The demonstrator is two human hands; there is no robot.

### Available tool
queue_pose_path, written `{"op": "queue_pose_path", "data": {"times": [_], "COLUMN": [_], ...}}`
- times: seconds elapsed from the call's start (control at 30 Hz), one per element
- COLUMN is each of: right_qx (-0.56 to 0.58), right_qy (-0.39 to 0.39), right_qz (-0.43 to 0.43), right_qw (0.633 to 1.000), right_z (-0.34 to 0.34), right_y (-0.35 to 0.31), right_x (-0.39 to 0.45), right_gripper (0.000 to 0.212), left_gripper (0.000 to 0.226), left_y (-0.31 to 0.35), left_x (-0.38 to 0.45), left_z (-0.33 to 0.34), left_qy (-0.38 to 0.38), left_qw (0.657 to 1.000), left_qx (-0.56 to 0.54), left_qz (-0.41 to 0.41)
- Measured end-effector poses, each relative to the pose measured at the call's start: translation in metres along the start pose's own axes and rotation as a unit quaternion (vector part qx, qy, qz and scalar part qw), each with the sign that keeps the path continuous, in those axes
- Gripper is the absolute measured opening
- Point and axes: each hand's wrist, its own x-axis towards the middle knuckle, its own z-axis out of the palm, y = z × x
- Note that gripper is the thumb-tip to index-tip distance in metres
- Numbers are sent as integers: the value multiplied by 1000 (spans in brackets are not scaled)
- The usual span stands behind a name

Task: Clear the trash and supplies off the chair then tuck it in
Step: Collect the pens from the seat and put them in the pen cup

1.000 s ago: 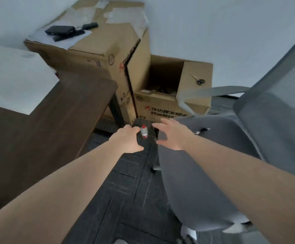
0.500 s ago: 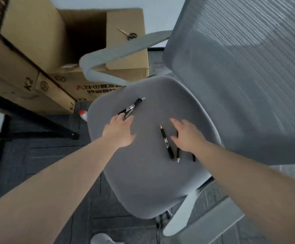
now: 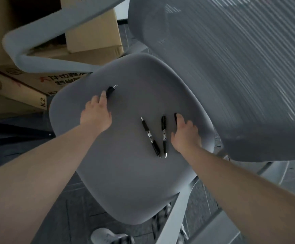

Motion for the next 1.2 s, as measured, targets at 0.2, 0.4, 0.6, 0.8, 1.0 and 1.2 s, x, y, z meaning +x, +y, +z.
{"op": "queue_pose_path", "data": {"times": [0.2,0.4,0.6,0.8,1.0,1.2], "right_qx": [21,117,103,155,122,70], "right_qy": [6,28,-12,61,53,12], "right_qz": [27,49,46,18,-13,-3], "right_qw": [999,991,994,986,991,998], "right_z": [0,4,20,25,39,53], "right_y": [-6,-22,-38,-53,-67,-76], "right_x": [12,7,-2,-15,-20,-18], "right_gripper": [60,23,32,23,36,28], "left_gripper": [48,32,12,7,9,6], "left_y": [5,3,-4,-18,-37,-57], "left_x": [11,0,-24,-48,-62,-76], "left_z": [6,18,27,42,62,68], "left_qy": [-8,-7,-1,-26,-24,-35], "left_qw": [1000,998,987,978,974,967], "left_qx": [11,-55,-147,-202,-217,-242], "left_qz": [-27,-41,-61,-46,-55,-69]}}
